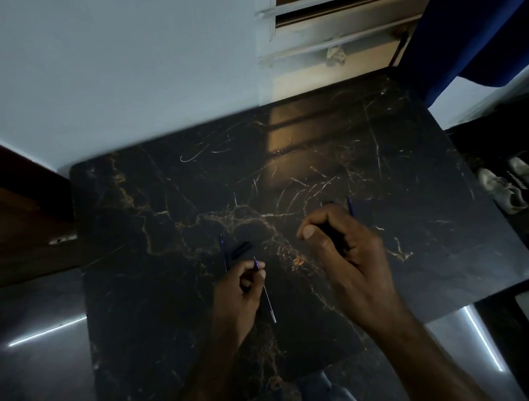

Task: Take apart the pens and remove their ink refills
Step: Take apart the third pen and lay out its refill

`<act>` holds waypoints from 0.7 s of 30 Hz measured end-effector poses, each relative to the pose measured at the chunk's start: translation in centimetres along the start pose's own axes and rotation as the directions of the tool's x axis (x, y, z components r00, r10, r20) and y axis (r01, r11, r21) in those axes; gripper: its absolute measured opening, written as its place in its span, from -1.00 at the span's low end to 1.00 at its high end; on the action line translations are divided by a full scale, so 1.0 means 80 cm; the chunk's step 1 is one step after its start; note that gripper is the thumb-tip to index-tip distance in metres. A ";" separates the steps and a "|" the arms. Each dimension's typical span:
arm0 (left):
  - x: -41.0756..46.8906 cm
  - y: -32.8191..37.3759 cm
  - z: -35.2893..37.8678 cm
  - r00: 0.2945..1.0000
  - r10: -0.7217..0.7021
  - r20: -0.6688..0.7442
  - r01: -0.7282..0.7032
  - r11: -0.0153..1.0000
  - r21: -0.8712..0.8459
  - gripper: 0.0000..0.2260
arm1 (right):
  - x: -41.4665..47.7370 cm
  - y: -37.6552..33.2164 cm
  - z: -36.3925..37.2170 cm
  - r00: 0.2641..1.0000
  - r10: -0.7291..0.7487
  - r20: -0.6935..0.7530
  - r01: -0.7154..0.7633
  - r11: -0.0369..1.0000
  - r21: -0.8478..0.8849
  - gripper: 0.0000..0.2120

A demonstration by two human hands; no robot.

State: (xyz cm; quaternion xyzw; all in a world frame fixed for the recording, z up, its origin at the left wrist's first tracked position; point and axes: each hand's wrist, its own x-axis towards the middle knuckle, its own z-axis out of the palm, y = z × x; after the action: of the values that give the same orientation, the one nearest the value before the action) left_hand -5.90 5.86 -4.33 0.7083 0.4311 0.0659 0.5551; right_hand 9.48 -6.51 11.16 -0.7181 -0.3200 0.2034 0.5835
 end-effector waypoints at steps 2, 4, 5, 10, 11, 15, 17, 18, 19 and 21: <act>0.007 0.006 -0.002 0.999 0.029 -0.027 -0.029 1.000 -0.008 -0.87 | 0.000 0.000 -0.001 1.000 0.005 -0.008 -0.005 1.000 0.003 -0.79; 0.017 0.013 -0.004 0.997 0.044 -0.067 -0.045 0.999 -0.008 -0.88 | 0.000 0.000 -0.001 1.000 0.016 -0.020 -0.016 1.000 0.012 -0.79; 0.022 0.017 -0.005 0.996 0.039 -0.075 -0.039 0.999 0.004 -0.88 | 0.000 0.000 -0.001 0.999 0.019 -0.026 -0.019 1.000 0.016 -0.79; 0.047 0.034 -0.005 0.990 0.127 -0.055 -0.109 0.961 0.255 -0.82 | -0.001 0.000 -0.001 0.999 0.026 -0.031 -0.026 1.000 0.003 -0.78; 0.050 0.038 -0.004 0.987 0.154 -0.040 -0.135 0.945 0.299 -0.82 | -0.001 0.000 -0.001 0.999 0.029 -0.032 -0.029 1.000 0.002 -0.78; 0.058 0.044 0.002 0.984 0.178 -0.018 -0.156 0.902 0.402 -0.80 | -0.001 -0.001 -0.002 0.999 0.025 -0.034 -0.025 1.000 0.000 -0.78; 0.060 0.046 0.005 0.987 0.158 -0.015 -0.137 0.895 0.425 -0.80 | 0.000 0.000 -0.002 0.999 0.025 -0.035 -0.025 1.000 -0.001 -0.78; 0.060 0.047 0.006 0.990 0.143 -0.012 -0.124 0.893 0.432 -0.79 | 0.001 0.000 -0.002 0.999 0.025 -0.036 -0.026 1.000 -0.002 -0.78; 0.062 0.048 0.006 0.992 0.129 -0.009 -0.113 0.895 0.432 -0.78 | 0.001 0.000 -0.002 0.999 0.026 -0.037 -0.026 1.000 -0.002 -0.78; 0.063 0.049 0.007 0.994 0.106 -0.008 -0.093 0.899 0.428 -0.75 | 0.001 0.000 -0.002 0.999 0.030 -0.039 -0.030 1.000 0.002 -0.79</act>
State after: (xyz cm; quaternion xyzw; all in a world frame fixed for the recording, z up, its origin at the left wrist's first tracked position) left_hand -0.36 8.83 -3.21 0.8326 0.4067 0.0091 0.3757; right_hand 9.63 -6.56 11.20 -0.7262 -0.2976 0.1986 0.5871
